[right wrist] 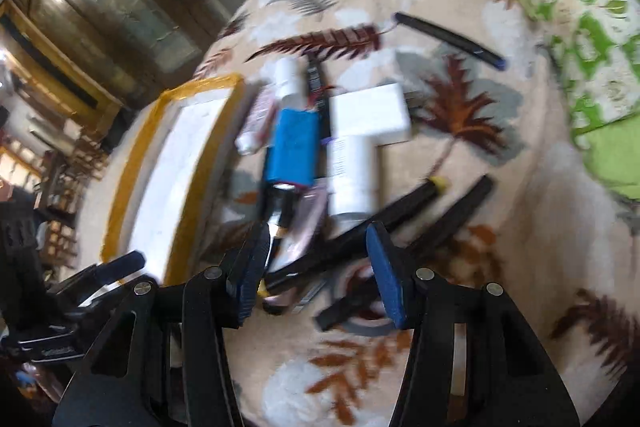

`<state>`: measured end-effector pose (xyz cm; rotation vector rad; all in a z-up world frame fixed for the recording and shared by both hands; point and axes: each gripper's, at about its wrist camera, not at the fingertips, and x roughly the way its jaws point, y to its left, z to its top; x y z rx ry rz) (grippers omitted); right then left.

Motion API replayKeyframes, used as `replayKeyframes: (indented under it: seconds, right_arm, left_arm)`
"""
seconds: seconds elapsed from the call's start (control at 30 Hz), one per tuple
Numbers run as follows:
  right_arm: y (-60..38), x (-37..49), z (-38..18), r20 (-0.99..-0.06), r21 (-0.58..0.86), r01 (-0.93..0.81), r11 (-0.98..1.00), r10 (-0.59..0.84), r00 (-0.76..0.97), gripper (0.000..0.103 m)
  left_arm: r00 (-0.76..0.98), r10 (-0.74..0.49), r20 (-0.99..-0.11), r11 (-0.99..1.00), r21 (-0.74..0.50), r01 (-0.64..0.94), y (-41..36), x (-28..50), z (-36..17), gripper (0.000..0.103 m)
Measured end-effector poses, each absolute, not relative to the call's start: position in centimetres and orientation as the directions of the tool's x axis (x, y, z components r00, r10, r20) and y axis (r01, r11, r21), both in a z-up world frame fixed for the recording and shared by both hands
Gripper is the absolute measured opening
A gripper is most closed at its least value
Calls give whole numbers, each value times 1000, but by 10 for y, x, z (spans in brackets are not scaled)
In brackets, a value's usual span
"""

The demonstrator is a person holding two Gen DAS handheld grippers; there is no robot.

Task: Organize objects
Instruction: 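Grasp a black marker with the right tool while the left tool grasps another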

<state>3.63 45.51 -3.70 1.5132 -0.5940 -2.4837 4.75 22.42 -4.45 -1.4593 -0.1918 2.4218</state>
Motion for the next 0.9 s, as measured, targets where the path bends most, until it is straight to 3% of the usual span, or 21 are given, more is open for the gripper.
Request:
replayKeyframes:
  seconds: [0.3, 0.57, 0.73, 0.8, 0.9]
  right_arm:
    - [462, 9, -60, -859, 430, -194, -882, -333, -390, 51]
    - [500, 32, -58, -839, 466, -291, -836, -313, -445, 51]
    - [498, 23, -86, -869, 460, -332, -823, -341, -359, 37]
    - [494, 23, -93, -877, 451, -325, -831, -345, -334, 22]
    - [499, 30, -90, -868, 459, -314, -831, -344, -359, 16]
  left_arm:
    - [-423, 390, -818, -919, -313, -241, 224, 48, -32, 81]
    - [-424, 392, -816, -899, -241, -367, 256, 48, -13, 81]
    - [-402, 395, -826, -882, -217, -419, 270, 51, -15, 81]
    - [-388, 402, -830, -875, -223, -430, 277, 45, -14, 79]
    - [-361, 421, -832, -848, -220, -481, 299, 31, -12, 75]
